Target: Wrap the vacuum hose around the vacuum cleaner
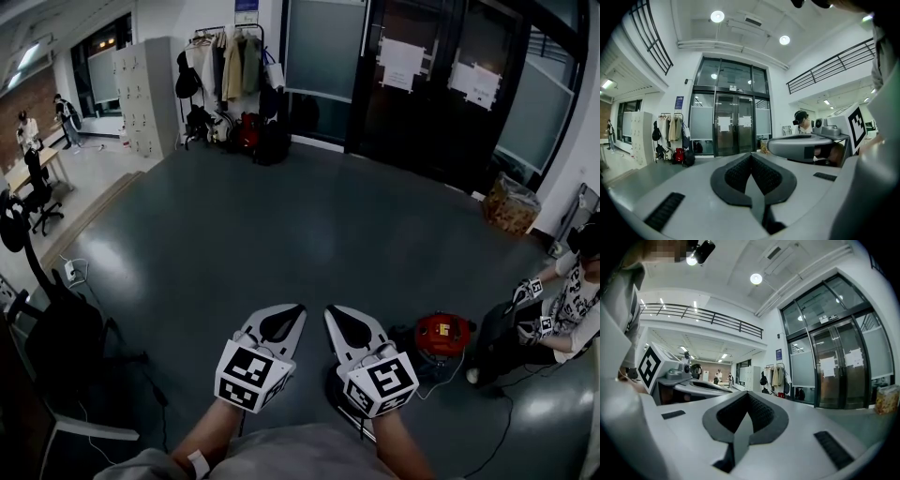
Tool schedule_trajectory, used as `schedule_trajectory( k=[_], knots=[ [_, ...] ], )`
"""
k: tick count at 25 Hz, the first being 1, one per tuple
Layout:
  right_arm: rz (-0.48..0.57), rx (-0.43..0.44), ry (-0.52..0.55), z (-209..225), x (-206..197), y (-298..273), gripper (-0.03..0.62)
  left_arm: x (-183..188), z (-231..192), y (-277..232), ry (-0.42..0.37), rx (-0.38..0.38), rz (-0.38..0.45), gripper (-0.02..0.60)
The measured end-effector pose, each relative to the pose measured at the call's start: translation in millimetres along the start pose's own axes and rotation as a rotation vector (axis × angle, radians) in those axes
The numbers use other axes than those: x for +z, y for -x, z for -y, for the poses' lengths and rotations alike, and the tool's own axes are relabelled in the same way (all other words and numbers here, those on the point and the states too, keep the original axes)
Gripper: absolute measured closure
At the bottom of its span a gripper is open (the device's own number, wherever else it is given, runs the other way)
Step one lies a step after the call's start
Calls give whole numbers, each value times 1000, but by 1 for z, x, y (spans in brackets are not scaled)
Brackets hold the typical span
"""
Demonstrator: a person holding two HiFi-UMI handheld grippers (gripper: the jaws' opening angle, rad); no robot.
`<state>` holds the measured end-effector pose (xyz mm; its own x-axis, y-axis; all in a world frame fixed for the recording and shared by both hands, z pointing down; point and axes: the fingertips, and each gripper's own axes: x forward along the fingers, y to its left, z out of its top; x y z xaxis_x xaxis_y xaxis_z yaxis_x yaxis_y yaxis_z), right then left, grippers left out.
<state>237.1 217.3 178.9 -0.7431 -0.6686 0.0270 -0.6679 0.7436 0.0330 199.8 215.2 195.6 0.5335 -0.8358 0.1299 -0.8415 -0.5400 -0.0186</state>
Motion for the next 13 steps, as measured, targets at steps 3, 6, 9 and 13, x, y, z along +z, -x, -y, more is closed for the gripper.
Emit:
schedule_trajectory(
  k=[3, 6, 9, 13],
  knots=[
    [-2, -6, 8, -3, -2, 3, 591, 0, 0, 2, -2, -1, 4, 574],
    [-4, -13, 4, -4, -5, 6, 591, -2, 3, 5, -4, -6, 4, 574],
    [-4, -20, -2, -5, -5, 10, 591, -3, 6, 7, -6, -12, -1, 574],
    [7, -26, -4, -5, -1, 14, 591, 0, 10, 6, -10, -18, 6, 574]
  ],
)
